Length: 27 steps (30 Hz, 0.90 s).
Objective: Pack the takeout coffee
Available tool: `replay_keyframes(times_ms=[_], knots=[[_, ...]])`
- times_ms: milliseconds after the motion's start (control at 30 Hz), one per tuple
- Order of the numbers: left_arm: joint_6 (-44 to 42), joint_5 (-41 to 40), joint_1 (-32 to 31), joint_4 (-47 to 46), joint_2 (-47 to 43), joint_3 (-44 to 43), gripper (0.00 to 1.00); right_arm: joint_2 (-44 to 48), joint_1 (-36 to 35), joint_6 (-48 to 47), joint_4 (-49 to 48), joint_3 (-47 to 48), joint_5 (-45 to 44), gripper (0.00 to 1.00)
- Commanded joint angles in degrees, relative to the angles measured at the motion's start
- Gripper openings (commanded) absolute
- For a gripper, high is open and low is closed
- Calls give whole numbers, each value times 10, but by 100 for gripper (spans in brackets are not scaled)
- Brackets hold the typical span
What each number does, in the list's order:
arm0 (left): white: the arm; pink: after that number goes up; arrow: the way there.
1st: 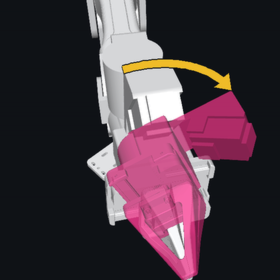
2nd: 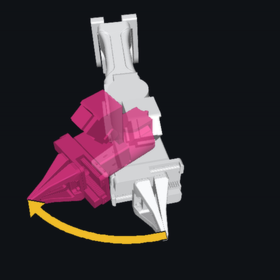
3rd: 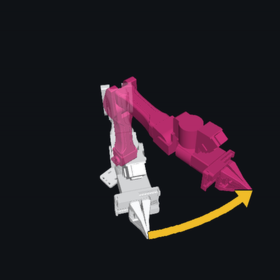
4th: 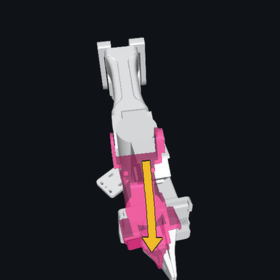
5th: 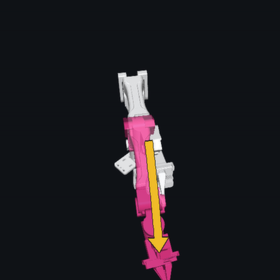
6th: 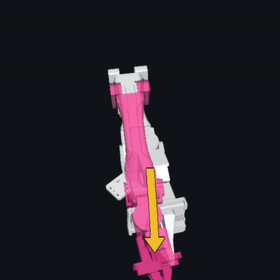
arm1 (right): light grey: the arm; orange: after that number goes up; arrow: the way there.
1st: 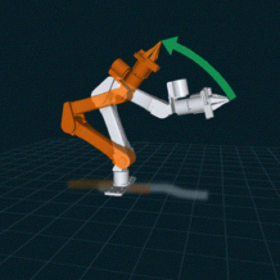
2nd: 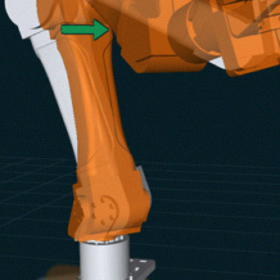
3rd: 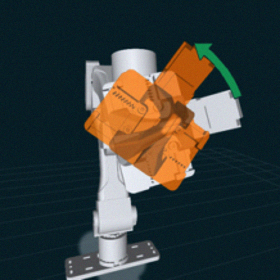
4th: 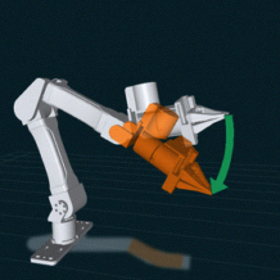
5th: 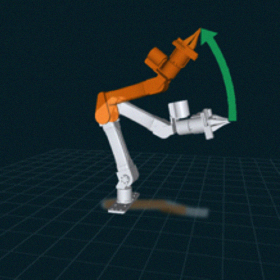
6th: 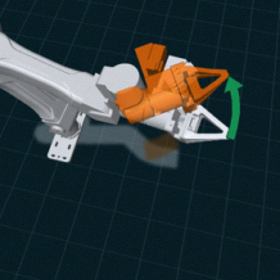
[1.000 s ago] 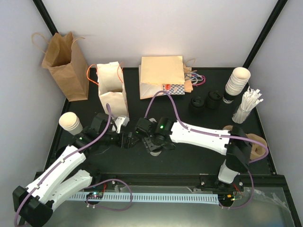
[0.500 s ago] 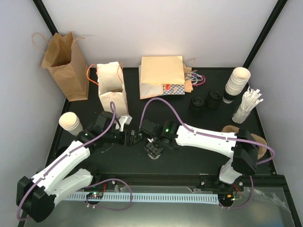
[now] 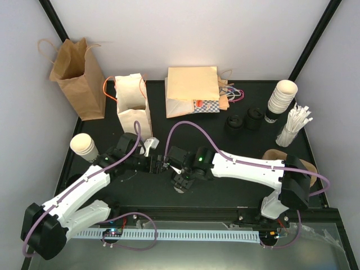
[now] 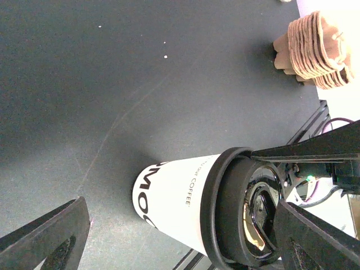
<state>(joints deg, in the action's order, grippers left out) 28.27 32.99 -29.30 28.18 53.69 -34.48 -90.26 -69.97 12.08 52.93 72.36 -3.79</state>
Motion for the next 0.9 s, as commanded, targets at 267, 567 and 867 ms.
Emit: replay_keyframes(times_ms=[267, 567, 867], knots=[[8, 15, 4, -30, -4, 9, 91, 7, -9, -7, -3, -10, -12, 79], [19, 18, 4, -46, 9, 15, 79, 16, -10, -16, -12, -18, -7, 79], [35, 54, 7, -93, 40, 40, 54, 16, -17, -21, -18, -25, -9, 78]])
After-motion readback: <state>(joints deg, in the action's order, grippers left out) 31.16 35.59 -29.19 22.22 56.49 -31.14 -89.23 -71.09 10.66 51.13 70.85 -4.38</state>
